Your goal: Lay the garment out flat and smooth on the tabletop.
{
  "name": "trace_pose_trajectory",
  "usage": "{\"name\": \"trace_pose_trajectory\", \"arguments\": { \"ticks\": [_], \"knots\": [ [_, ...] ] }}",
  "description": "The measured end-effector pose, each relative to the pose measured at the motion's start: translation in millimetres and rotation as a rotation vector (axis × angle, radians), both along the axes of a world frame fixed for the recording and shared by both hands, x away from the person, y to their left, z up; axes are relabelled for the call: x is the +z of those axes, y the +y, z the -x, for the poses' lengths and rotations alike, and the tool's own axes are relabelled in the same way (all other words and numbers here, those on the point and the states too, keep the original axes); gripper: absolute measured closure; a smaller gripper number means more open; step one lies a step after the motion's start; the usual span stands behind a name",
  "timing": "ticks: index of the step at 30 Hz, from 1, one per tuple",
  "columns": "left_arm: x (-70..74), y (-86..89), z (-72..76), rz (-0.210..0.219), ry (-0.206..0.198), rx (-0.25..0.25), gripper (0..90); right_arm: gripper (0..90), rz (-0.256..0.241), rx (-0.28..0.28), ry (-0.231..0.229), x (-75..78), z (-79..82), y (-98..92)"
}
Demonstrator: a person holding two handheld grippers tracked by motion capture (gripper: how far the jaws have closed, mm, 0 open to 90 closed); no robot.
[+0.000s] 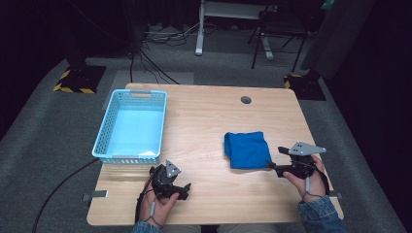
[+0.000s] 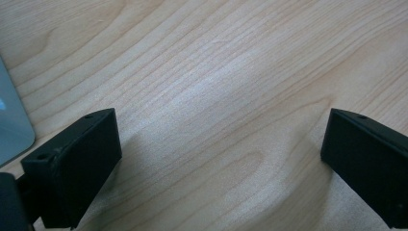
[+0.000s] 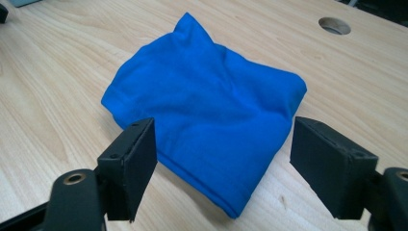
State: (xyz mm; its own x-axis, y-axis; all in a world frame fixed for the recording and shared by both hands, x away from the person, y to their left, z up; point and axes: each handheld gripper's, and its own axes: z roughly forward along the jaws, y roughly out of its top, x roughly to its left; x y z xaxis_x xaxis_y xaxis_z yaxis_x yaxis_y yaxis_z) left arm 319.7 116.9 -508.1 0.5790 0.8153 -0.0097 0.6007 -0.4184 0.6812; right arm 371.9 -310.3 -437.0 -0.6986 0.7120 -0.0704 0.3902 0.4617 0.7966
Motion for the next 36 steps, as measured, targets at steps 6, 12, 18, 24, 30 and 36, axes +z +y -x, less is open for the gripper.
{"name": "trace_pose_trajectory", "arguments": {
  "ticks": [6,12,18,24,30,36],
  "knots": [
    [0.0,0.0,0.1,0.0,0.0,0.001,0.4,24.9,-0.013,-0.01,-0.015,1.8,-7.2,5.6],
    [0.0,-0.1,0.1,0.001,0.0,0.001,0.3,25.2,-0.018,-0.007,-0.012,1.3,-14.4,12.5],
    [0.0,-0.1,0.1,0.001,0.001,0.002,0.3,25.7,-0.026,0.004,-0.018,-1.3,-21.4,22.8],
    [0.0,0.0,0.1,0.0,0.0,0.001,0.3,26.3,-0.029,0.017,-0.022,-3.8,-26.7,33.8],
    [0.0,-0.1,0.1,0.001,0.0,0.002,0.3,26.4,-0.021,0.047,-0.029,-2.9,-31.2,49.0],
    [0.0,0.0,0.1,0.0,0.0,0.001,0.3,26.4,-0.019,0.077,-0.028,-5.1,-34.5,65.0]
  ]
}}
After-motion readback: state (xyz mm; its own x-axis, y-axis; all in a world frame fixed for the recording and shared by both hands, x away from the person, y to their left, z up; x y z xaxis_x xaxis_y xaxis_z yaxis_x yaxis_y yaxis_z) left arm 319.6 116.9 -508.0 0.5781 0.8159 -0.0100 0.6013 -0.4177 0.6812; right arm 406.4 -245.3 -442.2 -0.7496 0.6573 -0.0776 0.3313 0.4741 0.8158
